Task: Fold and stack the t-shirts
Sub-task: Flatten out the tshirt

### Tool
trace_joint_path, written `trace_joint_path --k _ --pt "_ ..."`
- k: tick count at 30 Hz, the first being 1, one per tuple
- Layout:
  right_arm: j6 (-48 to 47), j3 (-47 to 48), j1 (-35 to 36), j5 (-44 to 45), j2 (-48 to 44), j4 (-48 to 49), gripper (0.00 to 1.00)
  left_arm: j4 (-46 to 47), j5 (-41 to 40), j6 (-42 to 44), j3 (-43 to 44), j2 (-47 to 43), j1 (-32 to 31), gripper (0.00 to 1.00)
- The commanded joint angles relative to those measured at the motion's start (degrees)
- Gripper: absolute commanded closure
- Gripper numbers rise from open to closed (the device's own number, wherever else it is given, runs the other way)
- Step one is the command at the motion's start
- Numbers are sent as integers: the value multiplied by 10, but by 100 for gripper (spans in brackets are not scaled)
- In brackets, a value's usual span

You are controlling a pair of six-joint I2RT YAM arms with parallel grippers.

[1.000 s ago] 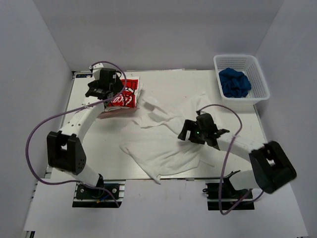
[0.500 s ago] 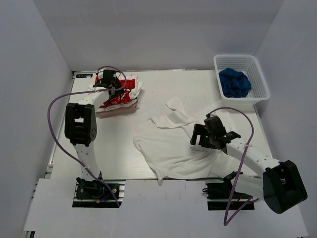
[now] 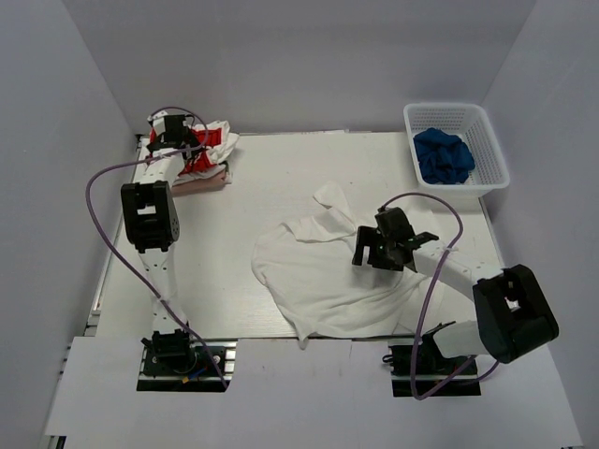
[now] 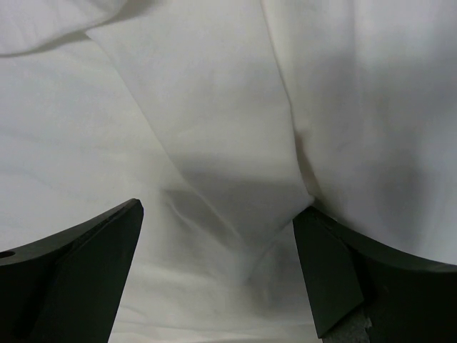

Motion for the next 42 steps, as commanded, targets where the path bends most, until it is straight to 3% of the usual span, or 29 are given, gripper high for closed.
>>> trace_joint_path --k 1,4,12,20,24,29,33,38,42 --pt "-15 38 -3 -3 26 18 10 -80 -39 32 34 82 49 0" --pt "-22 55 -4 -11 49 19 10 -54 -22 71 71 101 61 0" --pt "-43 97 -3 -24 83 21 10 -81 -14 76 184 142 72 0" --pt "-61 123 -4 -24 38 4 10 -123 -8 77 135 -38 53 0" --pt "-52 121 -4 12 -3 -26 10 -178 74 70 106 -146 47 0" --pt "-14 74 -13 119 -52 -43 10 -127 181 49 -100 -324 -1 0" --pt "9 55 -32 147 -83 -70 10 -77 211 5 -294 -431 -62 0" --pt "3 23 -75 177 -112 -91 10 -23 276 -36 -449 -526 -145 0" --pt "-15 4 -115 162 -117 -78 10 24 277 -54 -587 -544 -239 0"
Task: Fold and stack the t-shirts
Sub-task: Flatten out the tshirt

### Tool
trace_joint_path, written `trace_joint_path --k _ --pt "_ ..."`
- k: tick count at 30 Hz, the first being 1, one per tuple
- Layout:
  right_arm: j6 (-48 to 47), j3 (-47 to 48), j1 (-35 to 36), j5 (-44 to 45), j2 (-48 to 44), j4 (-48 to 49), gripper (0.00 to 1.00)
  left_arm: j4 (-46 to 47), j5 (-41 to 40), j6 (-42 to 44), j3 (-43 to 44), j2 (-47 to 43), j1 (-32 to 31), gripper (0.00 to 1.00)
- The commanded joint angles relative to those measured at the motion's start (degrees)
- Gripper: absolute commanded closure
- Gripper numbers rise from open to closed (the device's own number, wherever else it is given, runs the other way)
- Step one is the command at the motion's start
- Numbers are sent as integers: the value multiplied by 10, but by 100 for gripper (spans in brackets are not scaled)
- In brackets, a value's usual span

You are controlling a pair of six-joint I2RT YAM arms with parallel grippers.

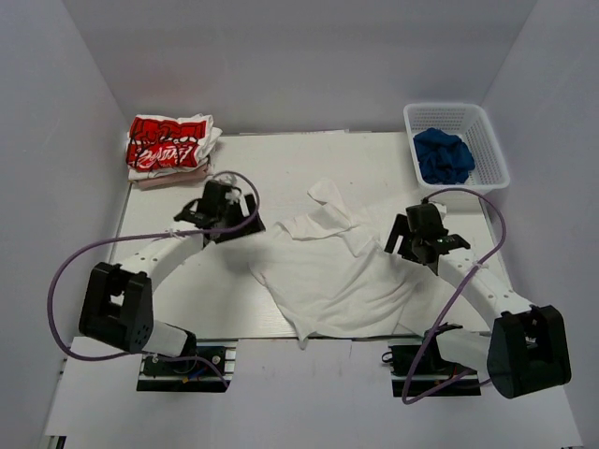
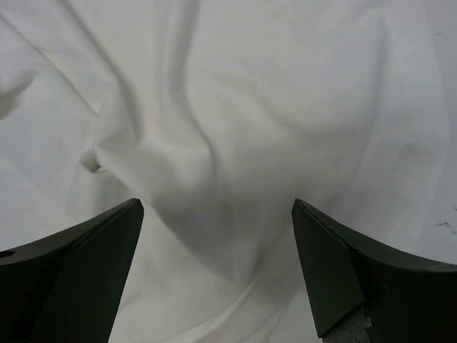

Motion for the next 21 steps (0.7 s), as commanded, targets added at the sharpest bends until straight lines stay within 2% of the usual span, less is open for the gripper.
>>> trace_joint_path --k 1,5,8,9,11,13,15,16,17,18,21 --pt "-8 -16 -28 0 -5 2 10 43 30 -31 -56 -13 -58 0" --pt "-19 -26 -42 -31 3 26 10 -17 -58 -31 -35 52 -112 0" --pt "-22 -30 -45 -39 11 33 10 -6 -58 -31 -35 85 -133 4" --pt "-25 -29 -46 -45 13 35 10 13 -58 -31 -35 91 -133 15" --pt "-29 -30 -49 -51 14 40 10 13 -75 -31 -16 125 -150 26" --pt "-33 -29 -50 -51 10 37 10 -30 -111 -31 8 159 -158 35" --pt "-35 -30 -52 -50 5 38 10 -58 -156 -44 40 208 -163 50" --pt "-35 -29 -54 -49 6 39 10 -74 -180 -44 47 222 -163 79" --pt "-36 -31 -52 -51 4 41 10 -80 -189 -59 52 232 -163 94" --pt "-36 -30 -54 -51 5 42 10 -80 -199 -64 63 252 -163 100" --pt "-47 -28 -54 -67 8 49 10 -89 -248 -70 93 282 -146 100"
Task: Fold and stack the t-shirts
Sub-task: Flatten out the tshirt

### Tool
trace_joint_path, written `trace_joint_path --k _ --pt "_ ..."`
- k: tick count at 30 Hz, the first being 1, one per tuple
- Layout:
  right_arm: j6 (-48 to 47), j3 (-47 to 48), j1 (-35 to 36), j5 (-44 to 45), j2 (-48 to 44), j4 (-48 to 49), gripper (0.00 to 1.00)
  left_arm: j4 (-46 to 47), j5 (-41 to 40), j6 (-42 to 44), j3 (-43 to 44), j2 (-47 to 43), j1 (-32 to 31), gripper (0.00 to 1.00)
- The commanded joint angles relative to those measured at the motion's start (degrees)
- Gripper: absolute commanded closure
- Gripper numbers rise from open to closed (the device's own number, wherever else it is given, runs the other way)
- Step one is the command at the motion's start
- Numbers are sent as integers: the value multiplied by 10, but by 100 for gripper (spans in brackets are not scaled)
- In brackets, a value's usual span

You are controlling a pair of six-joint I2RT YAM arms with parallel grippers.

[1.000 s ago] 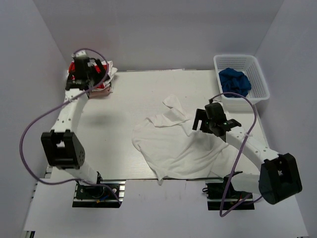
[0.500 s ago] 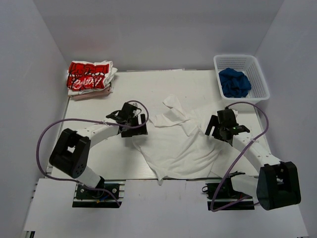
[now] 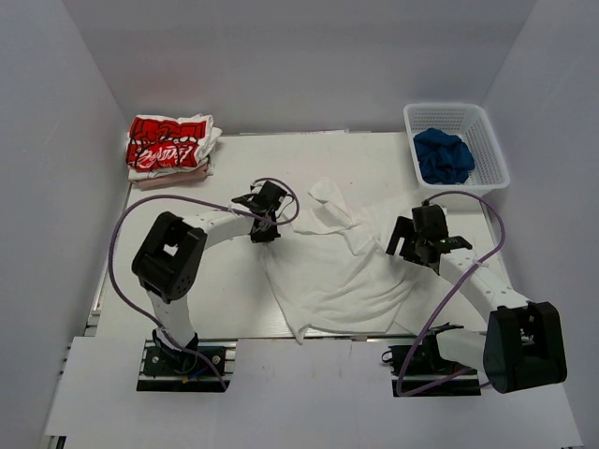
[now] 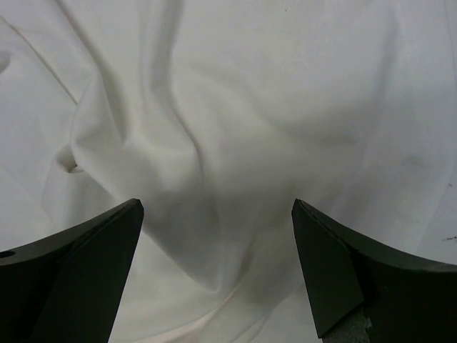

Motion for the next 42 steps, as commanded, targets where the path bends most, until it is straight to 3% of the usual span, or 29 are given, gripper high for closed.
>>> trace_joint_path --k 1,4,11,13,14,15,16,19,24,26,30,35,38,40,41,42 --pt "-22 0 -3 -21 -6 25 10 -44 -118 -16 33 77 22 100" --pt "-33 2 -3 -27 -4 34 10 -72 -181 -22 129 129 47 100" --pt "-45 31 -2 -22 21 12 10 -133 -154 46 396 257 117 100" --pt "-49 37 -1 -22 24 4 10 -138 -132 65 424 257 124 74" --pt "-52 38 0 -29 23 0 10 -138 -122 65 424 232 124 53" --pt "-55 40 0 -38 21 -3 10 -138 -116 65 400 214 124 15" --pt "-63 41 3 -81 16 -14 10 -132 -116 65 375 190 124 0" --pt "-88 28 32 -119 -6 -27 10 -99 -100 37 233 56 118 0" --pt "-91 20 183 -154 -33 -80 10 -74 -76 -58 -49 -177 112 0" --pt "-73 12 235 -146 -27 -89 10 -74 -50 -90 -110 -263 107 0" --pt "-49 1 347 -130 5 -84 10 -62 32 -107 -242 -352 107 0" --pt "-10 -8 402 -72 36 -101 11 33 144 -107 -337 -385 93 0" --pt "10 -17 416 -52 30 -101 14 72 160 -102 -348 -355 71 2" --pt "18 -27 422 -38 33 -102 24 91 150 -102 -348 -316 58 5" --pt "18 -27 422 -36 39 -102 24 96 144 -102 -348 -302 58 7" --pt "25 -27 426 -35 43 -102 33 96 139 -102 -348 -289 52 10"
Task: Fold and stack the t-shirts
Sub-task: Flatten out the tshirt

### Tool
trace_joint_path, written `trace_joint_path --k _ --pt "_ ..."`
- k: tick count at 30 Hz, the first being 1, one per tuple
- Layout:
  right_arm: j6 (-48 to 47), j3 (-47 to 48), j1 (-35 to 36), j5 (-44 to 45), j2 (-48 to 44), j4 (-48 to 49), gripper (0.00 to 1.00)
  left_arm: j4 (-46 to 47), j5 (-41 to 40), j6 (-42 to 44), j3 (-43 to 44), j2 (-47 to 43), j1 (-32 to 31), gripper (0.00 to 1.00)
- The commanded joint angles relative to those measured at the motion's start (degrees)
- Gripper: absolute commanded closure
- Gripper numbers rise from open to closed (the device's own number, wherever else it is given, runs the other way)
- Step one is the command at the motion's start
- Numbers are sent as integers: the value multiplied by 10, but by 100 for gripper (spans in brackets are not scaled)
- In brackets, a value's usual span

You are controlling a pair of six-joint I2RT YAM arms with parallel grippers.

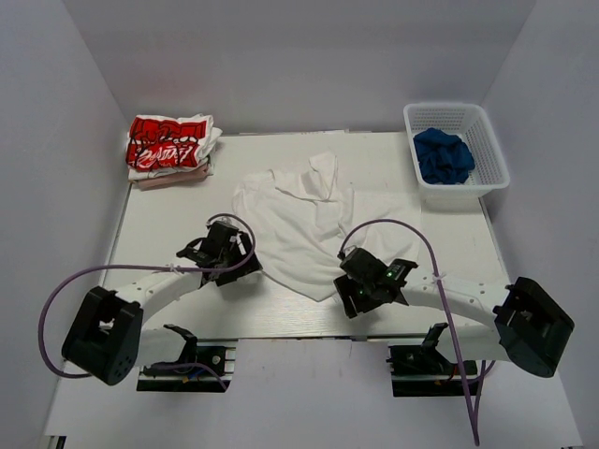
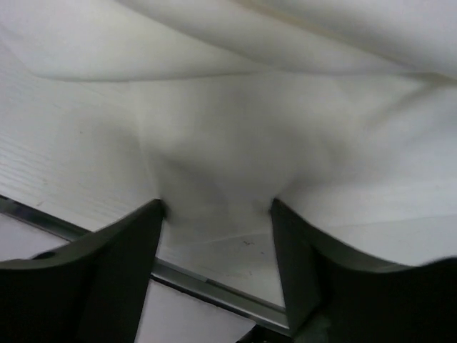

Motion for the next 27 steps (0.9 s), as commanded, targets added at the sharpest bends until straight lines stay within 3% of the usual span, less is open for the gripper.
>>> trace_joint_path --k 1,2,3,4,6,8,9,10,12,17,21,27 --pt "36 -14 10 31 16 -14 39 39 13 -4 -11 60 -12 13" --pt "40 -15 10 29 20 -15 46 39 6 -4 -2 70 -18 19" --pt "54 -19 12 34 21 -15 59 39 1 -4 -2 84 -18 33" --pt "60 -20 12 48 20 -24 66 33 -7 -4 6 84 -18 41" --pt "75 -20 10 70 15 -40 71 9 -14 -4 6 90 -24 50" --pt "92 -14 7 86 2 -51 74 -16 -28 -10 -3 66 -24 47" --pt "97 -11 5 101 -4 -52 78 -25 -36 -19 -8 54 -24 35" --pt "110 -9 5 108 -7 -57 100 -33 -47 -26 -19 42 -24 27" --pt "119 -5 3 134 -10 -62 100 -60 -59 -33 -24 3 -24 0" --pt "128 21 -7 163 -16 -80 100 -69 -53 -26 -48 -65 -29 0" --pt "119 36 -13 158 -34 -78 100 -50 -53 -20 -70 -55 -29 0" --pt "99 43 -26 141 -59 -65 100 -46 -114 -13 -15 67 -41 32"
